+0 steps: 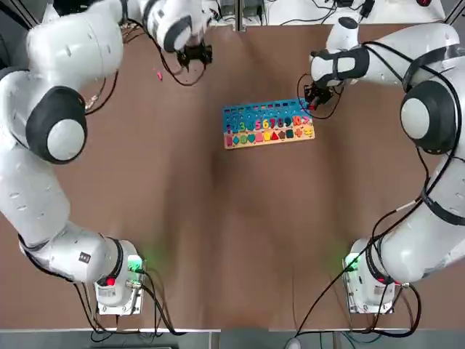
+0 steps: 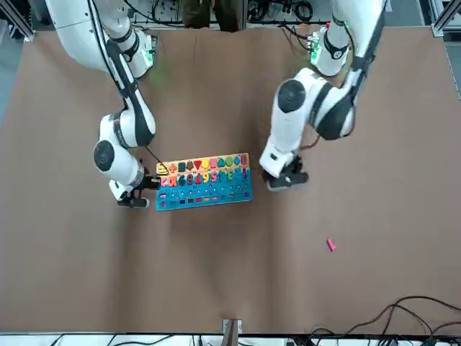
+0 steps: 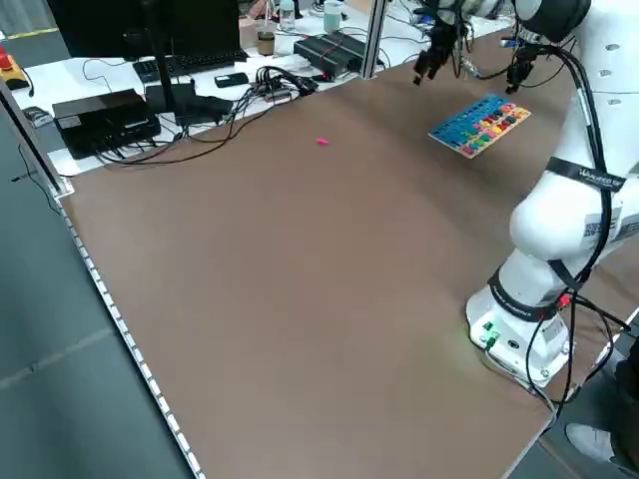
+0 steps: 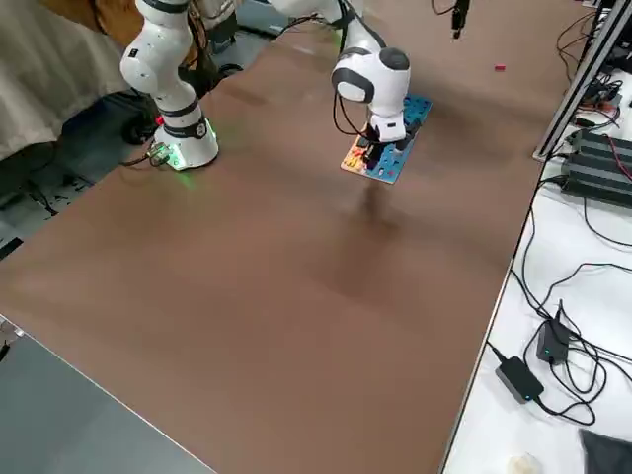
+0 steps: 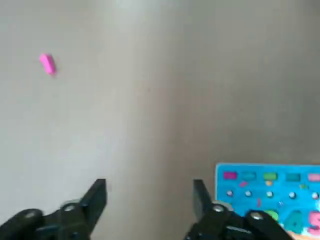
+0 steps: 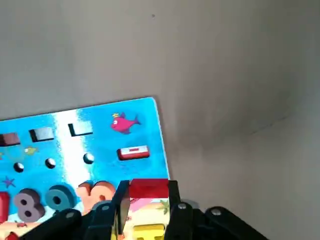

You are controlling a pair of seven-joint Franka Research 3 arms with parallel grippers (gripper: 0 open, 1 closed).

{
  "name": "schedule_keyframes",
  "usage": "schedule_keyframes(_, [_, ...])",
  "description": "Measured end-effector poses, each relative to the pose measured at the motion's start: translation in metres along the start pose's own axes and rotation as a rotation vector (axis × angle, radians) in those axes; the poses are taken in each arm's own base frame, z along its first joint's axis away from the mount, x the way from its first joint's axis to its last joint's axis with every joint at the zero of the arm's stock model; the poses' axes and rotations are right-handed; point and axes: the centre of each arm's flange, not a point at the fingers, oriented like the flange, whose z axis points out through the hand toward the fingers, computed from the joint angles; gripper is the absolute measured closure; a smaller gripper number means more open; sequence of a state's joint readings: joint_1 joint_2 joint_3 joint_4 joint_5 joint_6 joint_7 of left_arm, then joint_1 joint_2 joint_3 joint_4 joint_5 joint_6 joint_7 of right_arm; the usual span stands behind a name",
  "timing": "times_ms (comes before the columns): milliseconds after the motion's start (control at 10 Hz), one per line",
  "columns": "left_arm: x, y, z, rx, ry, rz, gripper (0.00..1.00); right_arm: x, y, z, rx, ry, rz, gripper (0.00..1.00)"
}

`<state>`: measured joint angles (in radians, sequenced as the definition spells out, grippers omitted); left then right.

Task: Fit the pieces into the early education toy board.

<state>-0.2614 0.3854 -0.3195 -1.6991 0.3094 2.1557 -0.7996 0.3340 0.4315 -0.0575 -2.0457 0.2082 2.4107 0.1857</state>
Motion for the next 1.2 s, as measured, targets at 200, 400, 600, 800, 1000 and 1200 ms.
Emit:
schedule_keyframes(200, [0.034,-0.037,-0.008,-0.011,0.018,-0.002,0.03,0.002,-0.006,-0.002,0.002,0.008,-0.008,0.64])
schedule_keyframes(400, [0.069,-0.074,-0.019,-0.047,0.029,-0.020,0.01,0.008,-0.014,0.004,0.001,0.009,-0.020,0.64])
schedule_keyframes(600, [0.107,-0.116,-0.021,-0.084,-0.006,-0.075,0.00,0.011,-0.014,0.018,-0.004,0.013,-0.021,0.64])
schedule_keyframes(800, [0.139,-0.143,-0.003,-0.103,-0.049,-0.106,0.00,0.012,-0.012,0.030,-0.010,0.008,-0.020,0.64])
schedule_keyframes(1000, [0.153,-0.147,0.032,-0.104,-0.084,-0.107,0.01,0.014,-0.012,0.034,-0.010,0.016,-0.019,0.64])
schedule_keyframes(1200, [0.164,-0.162,0.069,-0.081,-0.118,-0.108,0.01,0.014,-0.013,0.034,-0.010,0.017,-0.020,0.64])
